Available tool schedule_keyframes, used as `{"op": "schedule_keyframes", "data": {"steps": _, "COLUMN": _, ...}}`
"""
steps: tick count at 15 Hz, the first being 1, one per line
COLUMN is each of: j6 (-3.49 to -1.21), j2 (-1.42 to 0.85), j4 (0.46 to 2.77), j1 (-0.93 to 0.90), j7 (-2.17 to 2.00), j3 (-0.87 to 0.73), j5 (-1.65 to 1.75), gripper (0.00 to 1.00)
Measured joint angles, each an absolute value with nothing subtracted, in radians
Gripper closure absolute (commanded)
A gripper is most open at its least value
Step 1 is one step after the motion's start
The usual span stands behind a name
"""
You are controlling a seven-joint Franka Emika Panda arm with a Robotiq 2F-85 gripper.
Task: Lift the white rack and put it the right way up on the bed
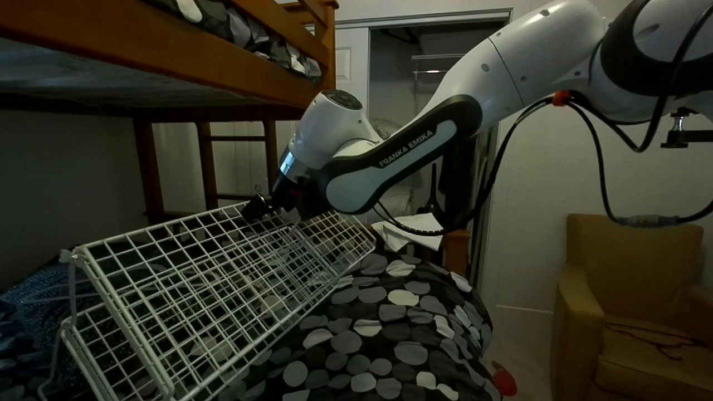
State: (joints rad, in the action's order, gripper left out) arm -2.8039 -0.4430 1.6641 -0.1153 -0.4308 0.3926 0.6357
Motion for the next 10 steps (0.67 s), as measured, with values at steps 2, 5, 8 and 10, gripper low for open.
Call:
{"op": "schedule_keyframes", "data": {"steps": 2, "j6": -2.84, "j2": -0.472, "j4": 1.631, "j1": -0.123, "j7": -0.431, "j3": 0.386, "j5": 0.64, "gripper": 0.0}}
{"op": "schedule_keyframes", "data": {"steps": 5, "j6": -2.861, "j2": -0.512, "j4": 1.58, "j1": -0.132, "j7": -0.429, "j3": 0.382, "j5": 0.641, "gripper": 0.0}}
{"op": "schedule_keyframes", "data": {"steps": 8, "j6": -2.864, "j2": -0.539, "j4": 1.539, "j1": -0.141, "j7": -0.429, "j3": 0.382, "j5": 0.641, "gripper": 0.0}}
{"op": "schedule_keyframes", "data": {"steps": 10, "j6": -2.876, "j2": -0.555, "j4": 1.52, "j1": -0.143, "j7": -0.421, "j3": 0.385, "j5": 0.641, "gripper": 0.0}}
